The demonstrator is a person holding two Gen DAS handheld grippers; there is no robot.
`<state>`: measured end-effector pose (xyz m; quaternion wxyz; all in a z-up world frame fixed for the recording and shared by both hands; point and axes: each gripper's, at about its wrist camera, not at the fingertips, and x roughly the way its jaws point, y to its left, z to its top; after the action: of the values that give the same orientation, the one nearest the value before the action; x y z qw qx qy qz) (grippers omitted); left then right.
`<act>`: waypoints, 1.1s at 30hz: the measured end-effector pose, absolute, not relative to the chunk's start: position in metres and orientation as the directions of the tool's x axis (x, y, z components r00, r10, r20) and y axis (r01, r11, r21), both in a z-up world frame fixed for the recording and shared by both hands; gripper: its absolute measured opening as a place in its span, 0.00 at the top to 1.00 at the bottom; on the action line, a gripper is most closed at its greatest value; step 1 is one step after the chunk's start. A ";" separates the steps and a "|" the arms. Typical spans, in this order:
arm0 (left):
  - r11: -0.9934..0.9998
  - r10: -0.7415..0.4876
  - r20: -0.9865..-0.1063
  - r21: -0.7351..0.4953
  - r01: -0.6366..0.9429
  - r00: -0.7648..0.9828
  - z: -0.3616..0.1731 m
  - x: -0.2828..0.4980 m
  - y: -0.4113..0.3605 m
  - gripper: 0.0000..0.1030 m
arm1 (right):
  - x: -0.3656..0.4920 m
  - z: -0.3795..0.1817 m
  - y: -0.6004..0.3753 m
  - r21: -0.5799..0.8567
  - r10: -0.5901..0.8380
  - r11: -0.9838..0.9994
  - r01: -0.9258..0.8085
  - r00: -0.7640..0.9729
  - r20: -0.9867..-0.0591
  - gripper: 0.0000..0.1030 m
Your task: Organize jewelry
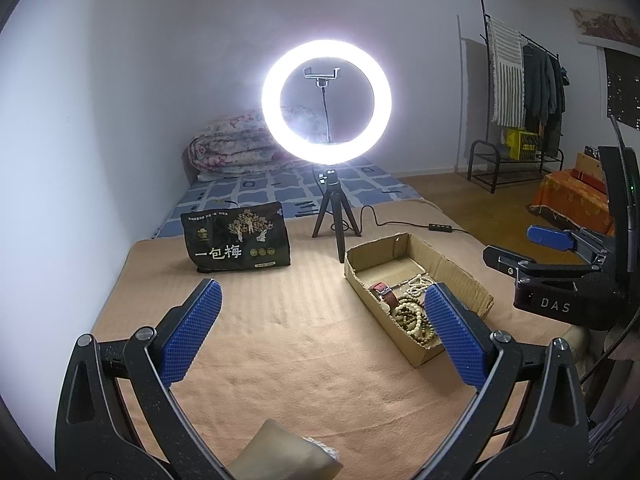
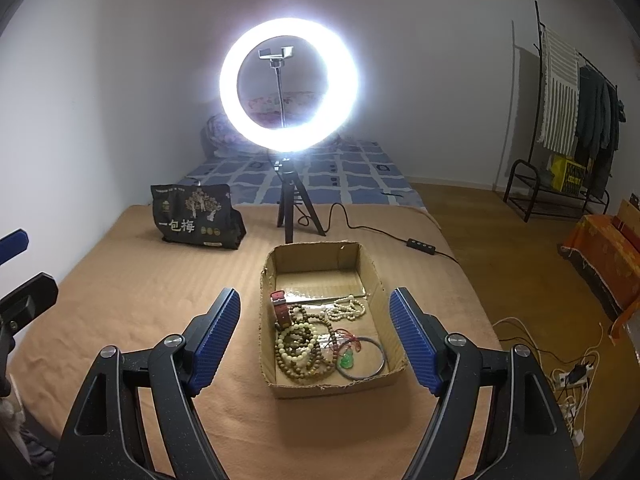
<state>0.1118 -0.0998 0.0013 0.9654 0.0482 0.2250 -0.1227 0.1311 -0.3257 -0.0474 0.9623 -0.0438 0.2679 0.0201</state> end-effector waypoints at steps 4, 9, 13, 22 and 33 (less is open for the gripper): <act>0.964 -0.218 -0.443 0.043 0.263 0.870 0.000 0.113 -0.101 0.00 | 0.131 -0.047 -0.326 -0.072 0.016 0.995 -0.062 0.856 -0.517 0.25; 0.961 -0.216 -0.440 0.059 0.269 0.872 0.000 0.112 -0.106 0.00 | 0.131 -0.047 -0.326 -0.072 0.017 0.995 -0.063 0.855 -0.518 0.25; 0.961 -0.218 -0.440 0.058 0.270 0.871 0.000 0.111 -0.107 0.00 | 0.131 -0.047 -0.326 -0.070 0.018 0.995 -0.064 0.854 -0.519 0.25; 0.961 -0.217 -0.439 0.058 0.269 0.872 0.001 0.111 -0.107 0.00 | 0.131 -0.048 -0.325 -0.071 0.017 0.995 -0.063 0.852 -0.524 0.25; 0.961 -0.217 -0.437 0.060 0.269 0.873 0.002 0.111 -0.107 0.00 | 0.131 -0.048 -0.325 -0.069 0.017 0.996 -0.063 0.851 -0.524 0.25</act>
<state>0.1107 -0.1067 0.0024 0.9659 0.0594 0.2183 -0.1256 0.1313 -0.3253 -0.0482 0.9612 -0.0417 0.2718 0.0207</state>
